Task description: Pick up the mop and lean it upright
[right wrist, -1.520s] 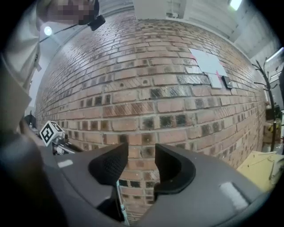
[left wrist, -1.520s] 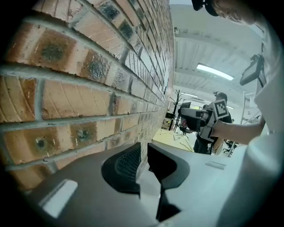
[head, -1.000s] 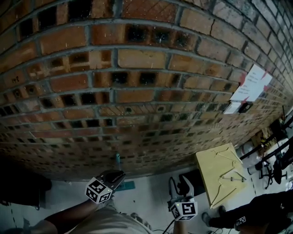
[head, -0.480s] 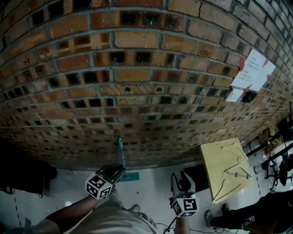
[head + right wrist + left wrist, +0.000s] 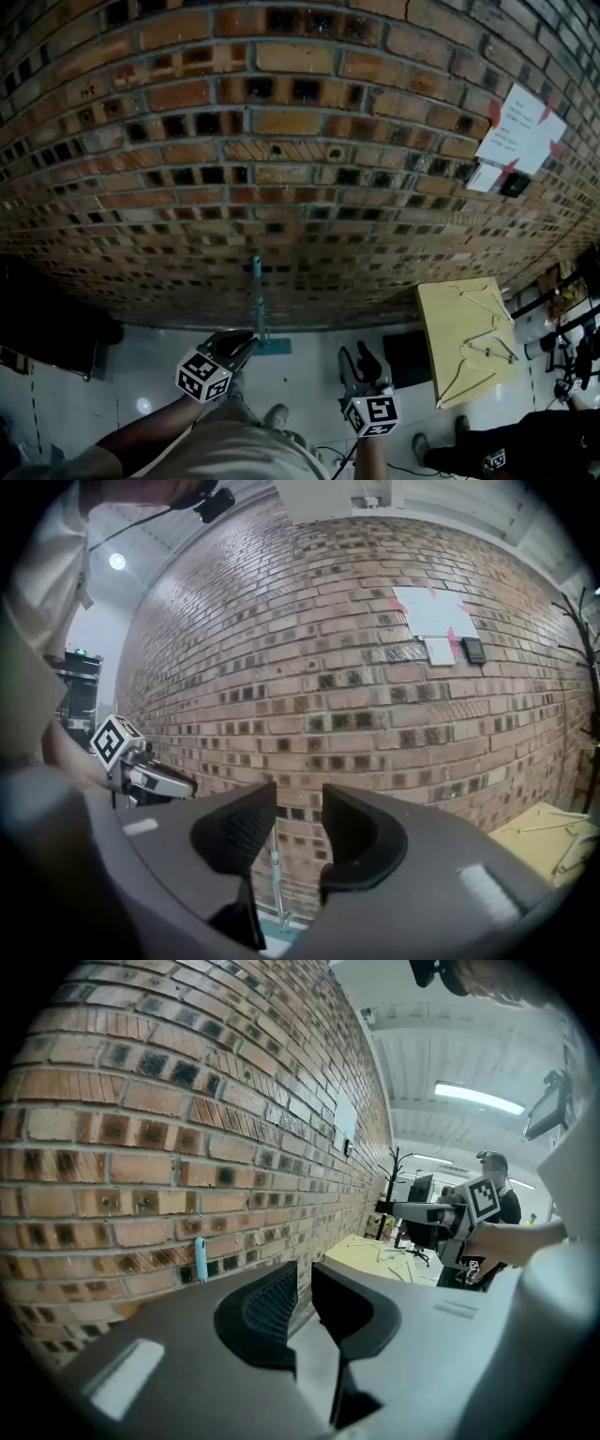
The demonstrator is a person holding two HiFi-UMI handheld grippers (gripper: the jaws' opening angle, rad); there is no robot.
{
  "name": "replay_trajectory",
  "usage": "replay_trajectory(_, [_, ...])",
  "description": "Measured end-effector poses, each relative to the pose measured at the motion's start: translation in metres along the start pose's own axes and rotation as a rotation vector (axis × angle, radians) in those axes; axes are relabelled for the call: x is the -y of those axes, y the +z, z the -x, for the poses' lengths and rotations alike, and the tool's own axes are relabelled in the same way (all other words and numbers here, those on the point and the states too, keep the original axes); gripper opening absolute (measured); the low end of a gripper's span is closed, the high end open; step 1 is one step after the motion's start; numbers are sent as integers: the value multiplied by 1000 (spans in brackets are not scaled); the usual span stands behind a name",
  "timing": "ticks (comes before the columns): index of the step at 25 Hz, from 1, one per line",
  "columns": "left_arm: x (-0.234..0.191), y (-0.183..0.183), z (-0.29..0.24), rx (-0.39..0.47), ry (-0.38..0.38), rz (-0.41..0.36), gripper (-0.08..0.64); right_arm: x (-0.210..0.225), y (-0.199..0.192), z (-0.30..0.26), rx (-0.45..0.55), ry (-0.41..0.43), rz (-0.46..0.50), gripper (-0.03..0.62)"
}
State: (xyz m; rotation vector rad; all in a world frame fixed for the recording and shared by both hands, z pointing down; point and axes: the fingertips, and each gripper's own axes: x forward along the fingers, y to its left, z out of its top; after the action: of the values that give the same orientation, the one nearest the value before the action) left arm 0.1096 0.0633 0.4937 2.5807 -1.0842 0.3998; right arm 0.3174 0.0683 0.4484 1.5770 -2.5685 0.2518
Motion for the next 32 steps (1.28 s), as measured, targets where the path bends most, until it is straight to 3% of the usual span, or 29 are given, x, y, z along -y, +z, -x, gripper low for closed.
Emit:
replay_trajectory(8, [-5, -19, 42, 26, 126, 62, 67, -37, -6, -8, -33, 148, 46, 156])
replay_trajectory(12, [-18, -43, 67, 4, 203, 103, 67, -49, -14, -15, -42, 194, 38, 157])
replay_trajectory(16, [-28, -44, 74, 12, 235, 110, 67, -60, -21, -22, -52, 222, 22, 157])
replay_trajectory(25, [-45, -21, 50, 22, 164, 81, 67, -65, -20, -43, -77, 191, 14, 157])
replay_trajectory(32, [-66, -8, 37, 12, 98, 54, 67, -62, -19, -57, -86, 122, -4, 157])
